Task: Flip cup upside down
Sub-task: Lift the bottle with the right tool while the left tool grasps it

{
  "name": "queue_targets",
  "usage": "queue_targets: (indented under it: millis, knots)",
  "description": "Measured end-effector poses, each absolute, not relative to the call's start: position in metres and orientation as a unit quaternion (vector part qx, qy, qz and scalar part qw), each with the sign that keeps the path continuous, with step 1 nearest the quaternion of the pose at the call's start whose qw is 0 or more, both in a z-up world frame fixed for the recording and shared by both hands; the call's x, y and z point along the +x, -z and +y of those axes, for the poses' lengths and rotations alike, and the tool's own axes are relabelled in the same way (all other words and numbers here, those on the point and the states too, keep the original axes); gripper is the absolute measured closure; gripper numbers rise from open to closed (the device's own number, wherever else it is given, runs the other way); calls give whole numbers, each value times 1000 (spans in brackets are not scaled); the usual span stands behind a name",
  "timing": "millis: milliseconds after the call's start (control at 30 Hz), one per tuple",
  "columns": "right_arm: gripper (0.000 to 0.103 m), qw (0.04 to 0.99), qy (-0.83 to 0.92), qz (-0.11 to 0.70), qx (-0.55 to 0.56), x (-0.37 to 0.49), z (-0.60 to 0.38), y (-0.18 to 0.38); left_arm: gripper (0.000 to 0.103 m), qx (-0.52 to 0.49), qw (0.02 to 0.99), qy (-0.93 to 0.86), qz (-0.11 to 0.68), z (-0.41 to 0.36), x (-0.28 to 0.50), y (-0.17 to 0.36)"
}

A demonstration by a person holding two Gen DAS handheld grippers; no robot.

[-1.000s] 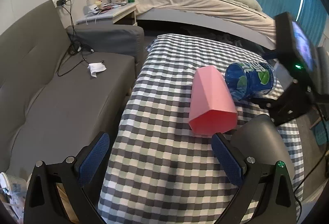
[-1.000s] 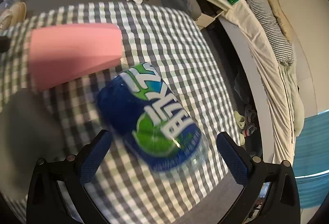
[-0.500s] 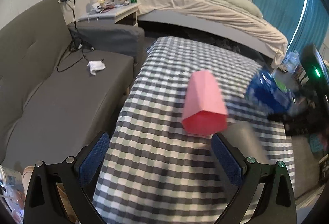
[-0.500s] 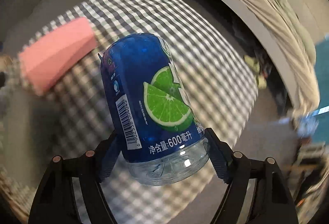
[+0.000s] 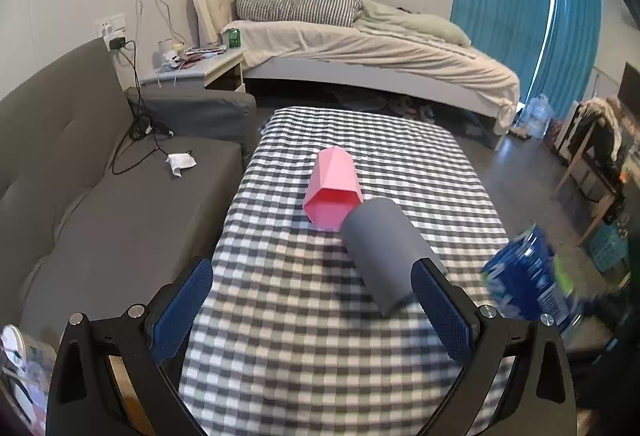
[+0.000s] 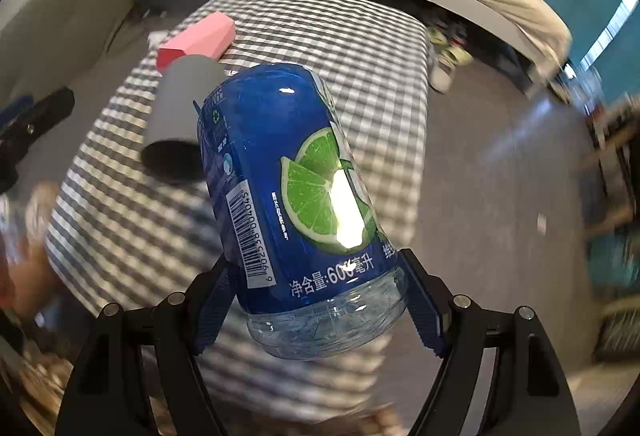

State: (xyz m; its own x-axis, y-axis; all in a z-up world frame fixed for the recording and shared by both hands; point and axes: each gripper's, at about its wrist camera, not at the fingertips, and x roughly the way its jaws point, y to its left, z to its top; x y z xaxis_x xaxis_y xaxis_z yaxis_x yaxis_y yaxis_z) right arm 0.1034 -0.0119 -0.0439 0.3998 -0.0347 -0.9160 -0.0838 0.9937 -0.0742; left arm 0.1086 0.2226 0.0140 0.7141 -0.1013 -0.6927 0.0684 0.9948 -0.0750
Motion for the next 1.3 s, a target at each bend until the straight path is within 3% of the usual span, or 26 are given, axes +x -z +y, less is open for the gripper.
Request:
queue_targets:
  millis: [200, 633, 767, 1033, 1200, 1300]
  knots:
    - [26, 830, 16, 555, 59, 68, 22, 70, 1, -54, 927, 25, 369, 254, 74, -11]
    - [25, 870, 26, 481, 106, 41, 52, 92, 1, -26, 931, 0, 365, 275, 15, 7]
    - [11, 887, 1, 452, 93, 28, 47, 83, 1, -21, 931, -19, 365, 270, 8, 11]
    - [8, 937, -57, 344, 37, -18, 18, 30, 1, -32, 929, -10, 368, 233, 8, 13]
    - [7, 953, -35, 295, -61, -42, 3, 26, 1, -35, 931, 24, 361, 189, 8, 16]
    - [7, 954, -6, 293, -63, -43, -18, 29, 1, -26, 929, 38, 367, 167, 10, 28]
